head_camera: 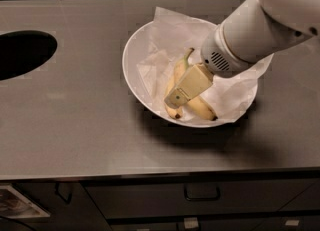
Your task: Pick banana from white bowl
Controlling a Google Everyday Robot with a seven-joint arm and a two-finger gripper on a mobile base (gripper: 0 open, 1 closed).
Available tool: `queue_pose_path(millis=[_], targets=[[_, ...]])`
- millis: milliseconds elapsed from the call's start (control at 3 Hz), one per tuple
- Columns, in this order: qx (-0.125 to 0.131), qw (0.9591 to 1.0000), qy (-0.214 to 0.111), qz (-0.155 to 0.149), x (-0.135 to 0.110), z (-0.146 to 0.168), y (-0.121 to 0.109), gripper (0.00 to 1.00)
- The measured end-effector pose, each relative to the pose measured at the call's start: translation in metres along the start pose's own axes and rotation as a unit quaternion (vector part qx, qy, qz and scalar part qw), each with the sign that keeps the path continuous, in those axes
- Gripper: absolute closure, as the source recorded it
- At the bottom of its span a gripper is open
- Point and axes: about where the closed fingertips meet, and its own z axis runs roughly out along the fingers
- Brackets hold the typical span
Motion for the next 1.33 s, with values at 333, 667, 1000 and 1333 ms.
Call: queue_pose_path(millis=[333, 667, 1000, 1333], targets=[[0.042, 0.9991, -0.009, 0.001, -0.0073, -0.0035, -0.0067, 0.0], [0.042, 0.9991, -0.009, 0.001, -0.0073, -0.0035, -0.0067, 0.0], [0.051, 0.9987, -0.008, 0.007, -0.008, -0.0024, -0.0078, 0.12], [0.067, 0.9976, -0.005, 0.017, -0.0077, -0.0003, -0.0118, 0.25]])
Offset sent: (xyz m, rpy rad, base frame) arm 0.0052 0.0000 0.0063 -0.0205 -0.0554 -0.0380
